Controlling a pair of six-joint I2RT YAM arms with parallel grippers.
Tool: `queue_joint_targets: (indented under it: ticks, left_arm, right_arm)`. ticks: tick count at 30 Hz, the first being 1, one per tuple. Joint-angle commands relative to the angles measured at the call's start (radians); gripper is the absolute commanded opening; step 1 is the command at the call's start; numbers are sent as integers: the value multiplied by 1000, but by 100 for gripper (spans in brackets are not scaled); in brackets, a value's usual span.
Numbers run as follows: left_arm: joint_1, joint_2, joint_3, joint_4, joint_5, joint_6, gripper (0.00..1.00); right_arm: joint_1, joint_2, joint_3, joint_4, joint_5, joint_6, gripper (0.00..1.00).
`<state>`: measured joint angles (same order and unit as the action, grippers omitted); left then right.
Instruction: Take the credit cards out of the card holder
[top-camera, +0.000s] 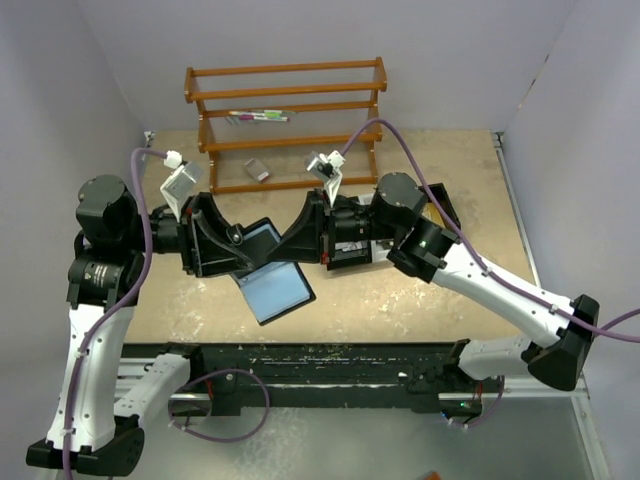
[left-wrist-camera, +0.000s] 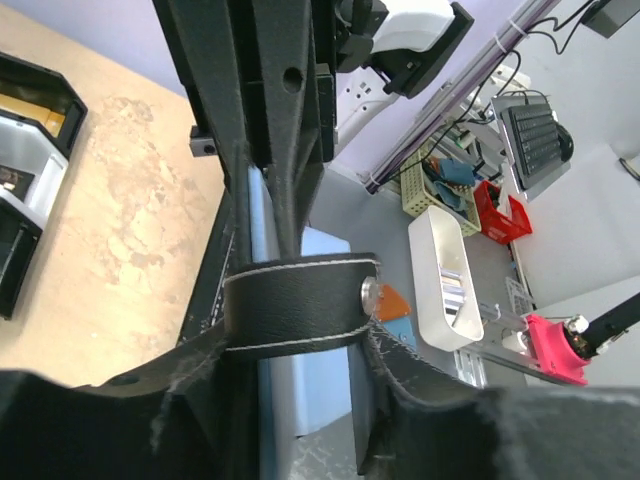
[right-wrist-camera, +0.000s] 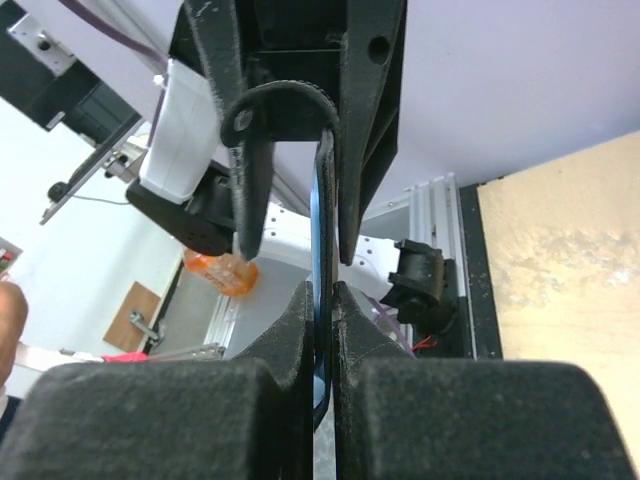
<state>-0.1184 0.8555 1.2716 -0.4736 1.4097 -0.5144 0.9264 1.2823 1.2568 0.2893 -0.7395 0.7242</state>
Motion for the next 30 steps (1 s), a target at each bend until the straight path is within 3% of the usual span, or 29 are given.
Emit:
queue_joint_targets:
  ticks: [1,7,13,19,22,24,26,30]
  left_arm:
    - [-3,12,46,-76,19,53,48]
    - [-3,27,47,-81,37,67,49]
    - [-3,37,34,-56,39,54,33]
    - [-3,28,25,-65,50,64,22]
    - [-3,24,22,-81,56,75,25]
    - [-3,22,25,-83,59,75,35]
    - [-3,23,32,-81,66,68,39]
    - [-4,20,40,-77,77,65,40]
  right_arm:
    - [-6,5,96,-114,24,-80,0]
    - [-4,44,202,-403,-22,-230,0]
    - [9,112,308,-566,-43,-322,0]
    - [9,114,331,-626,-59,-350,0]
    - [9,115,348,-666,-55,-375,0]
    - [9,125,363,-693,-53,-388,0]
    - [9,136,380,-727,-54,-406,0]
    - [9,141,404,-763,-50,-425,0]
